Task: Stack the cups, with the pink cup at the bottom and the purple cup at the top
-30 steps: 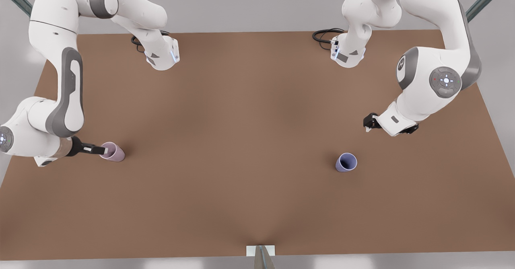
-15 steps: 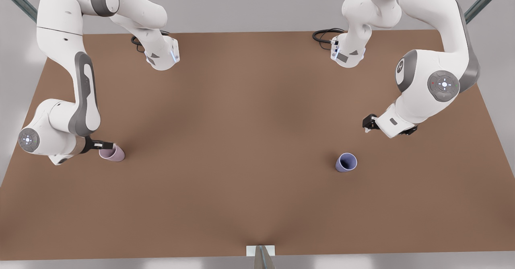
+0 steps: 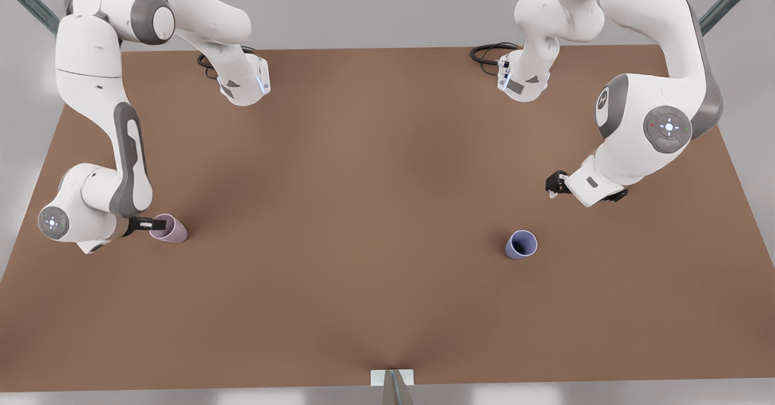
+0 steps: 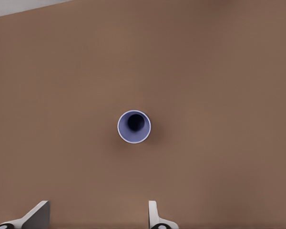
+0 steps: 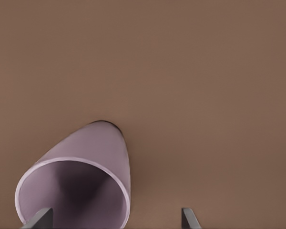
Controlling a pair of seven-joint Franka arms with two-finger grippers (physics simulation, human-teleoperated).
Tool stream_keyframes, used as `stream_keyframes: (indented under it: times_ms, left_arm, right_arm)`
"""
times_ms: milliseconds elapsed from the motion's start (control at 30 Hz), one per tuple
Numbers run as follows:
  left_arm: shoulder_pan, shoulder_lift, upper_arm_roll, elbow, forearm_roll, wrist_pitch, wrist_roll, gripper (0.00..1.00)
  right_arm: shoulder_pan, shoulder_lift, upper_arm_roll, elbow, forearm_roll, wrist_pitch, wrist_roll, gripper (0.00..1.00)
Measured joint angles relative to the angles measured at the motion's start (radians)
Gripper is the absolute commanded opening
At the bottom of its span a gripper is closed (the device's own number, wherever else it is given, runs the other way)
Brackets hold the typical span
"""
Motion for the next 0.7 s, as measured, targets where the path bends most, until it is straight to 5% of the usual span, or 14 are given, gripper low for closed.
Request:
stream_keyframes:
  times_ms: [67,333,567,700]
  left_arm:
    - [0.000,0.001,0.000,0.000,0.000,-0.001,0.000,1.00]
    - [0.000,0.001,0.000,0.000,0.002,-0.002,0.002,1.00]
    - [0.000,0.000,0.000,0.000,0.002,-0.014,0.003,1.00]
    - [0.000,0.001,0.000,0.000,0.002,-0.019,0.003,1.00]
  right_arm:
    - [-0.010,0.019,0.000,-0.001,0.001,0.019,-0.003,0.66]
    - [-0.009,0.038,0.002,0.005,0.003,0.055,-0.016,0.21]
    - [-0.007,-0.020,0.031,0.043,0.007,0.057,-0.021,0.21]
    - [0.016,-0.047,0.182,0.217,0.007,-0.009,-0.024,0.21]
